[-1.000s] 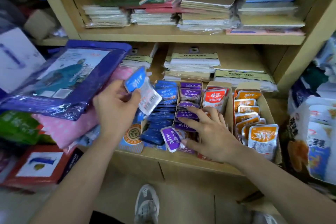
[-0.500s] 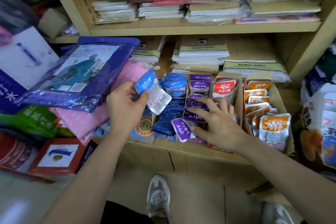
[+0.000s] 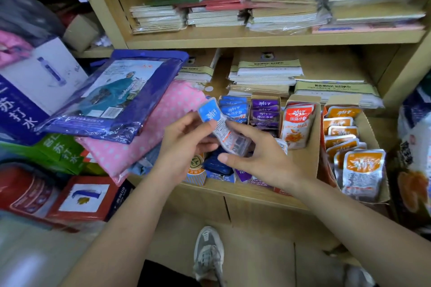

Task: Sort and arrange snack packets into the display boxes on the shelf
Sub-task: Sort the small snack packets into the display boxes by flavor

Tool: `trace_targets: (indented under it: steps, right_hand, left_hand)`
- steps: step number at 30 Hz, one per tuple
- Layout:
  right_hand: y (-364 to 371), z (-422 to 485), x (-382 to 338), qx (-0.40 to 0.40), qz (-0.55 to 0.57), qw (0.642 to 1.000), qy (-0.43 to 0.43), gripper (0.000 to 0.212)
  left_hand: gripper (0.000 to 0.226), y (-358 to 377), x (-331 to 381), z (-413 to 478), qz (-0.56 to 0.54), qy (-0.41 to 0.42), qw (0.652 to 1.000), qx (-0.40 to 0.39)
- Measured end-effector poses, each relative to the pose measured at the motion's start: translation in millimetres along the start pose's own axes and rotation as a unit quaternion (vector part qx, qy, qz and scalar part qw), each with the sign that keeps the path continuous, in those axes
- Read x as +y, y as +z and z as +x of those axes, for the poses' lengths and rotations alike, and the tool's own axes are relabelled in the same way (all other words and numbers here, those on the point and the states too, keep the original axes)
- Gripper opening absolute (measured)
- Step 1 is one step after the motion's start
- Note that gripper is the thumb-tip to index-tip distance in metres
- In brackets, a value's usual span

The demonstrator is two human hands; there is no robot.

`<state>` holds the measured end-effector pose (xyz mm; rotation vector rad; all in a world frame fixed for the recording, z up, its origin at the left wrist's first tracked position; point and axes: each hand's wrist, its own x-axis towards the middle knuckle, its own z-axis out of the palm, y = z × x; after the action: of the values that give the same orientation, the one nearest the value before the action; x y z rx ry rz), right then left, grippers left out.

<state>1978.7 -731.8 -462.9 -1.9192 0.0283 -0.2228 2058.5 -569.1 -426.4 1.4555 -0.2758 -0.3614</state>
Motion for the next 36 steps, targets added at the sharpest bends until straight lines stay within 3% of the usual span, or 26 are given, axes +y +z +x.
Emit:
trace_targets:
  steps: [2,4,5,9,11,13,17,20,23,28,36]
  right_hand:
    - [-0.1,0.9,2.4,-0.001,-0.002,1.000,-0.003,0.065]
    - [-1.5,1.8,5.0,0.032,-0.013,0.999,-0.020,0.020]
    - [-4.1,2.2,7.4,0.052,-0.015,0.998,-0.021,0.009]
    - [-21.3,1.8,9.9,0.001,0.026,0.999,0.022,0.021]
    - [-26.3,1.5,9.4,-0.027,0.033,0.998,0.040,0.025]
    - [-27.7,1.7,10.6,-0.017,0.002,0.999,0.038,0.027]
    - [-33.9,5.0,22.2,0.042,-0.209,0.976,-0.043,0.058]
    - [-32.2,3.9,30.8,-0.025,-0.370,0.924,-0.092,0.077]
    - [-23.5,2.7,36.5,-0.085,-0.478,0.871,-0.069,0.078]
    - [-19.1,3.0,37.1,-0.101,-0.476,0.873,-0.036,0.071]
    - [-28.7,-3.2,38.1,-0.078,-0.437,0.892,-0.090,0.066]
  left_hand:
    - [0.035,1.0,0.5,-0.6,-0.020,-0.009,0.999,-0.050]
    - [0.045,0.3,-2.2,3.4,0.015,0.008,0.999,-0.052]
    - [0.050,-1.1,-4.4,6.7,0.051,0.032,0.997,-0.039]
    - [0.067,-7.4,-6.0,15.2,0.097,0.067,0.992,-0.037]
    - [0.045,-8.3,-3.1,14.2,0.119,0.081,0.987,-0.069]
    - [0.019,-6.8,1.7,11.6,0.146,0.111,0.982,-0.044]
    - [0.019,-26.6,7.8,15.3,0.195,0.183,0.956,0.123]
    - [0.010,-44.2,2.8,20.4,0.327,0.215,0.901,0.187]
    - [0.011,-43.0,-3.3,21.6,0.410,0.225,0.857,0.217]
    - [0.009,-28.3,-9.9,21.7,0.442,0.241,0.836,0.220]
    - [0.021,-7.7,-29.2,36.3,0.494,0.197,0.825,0.191]
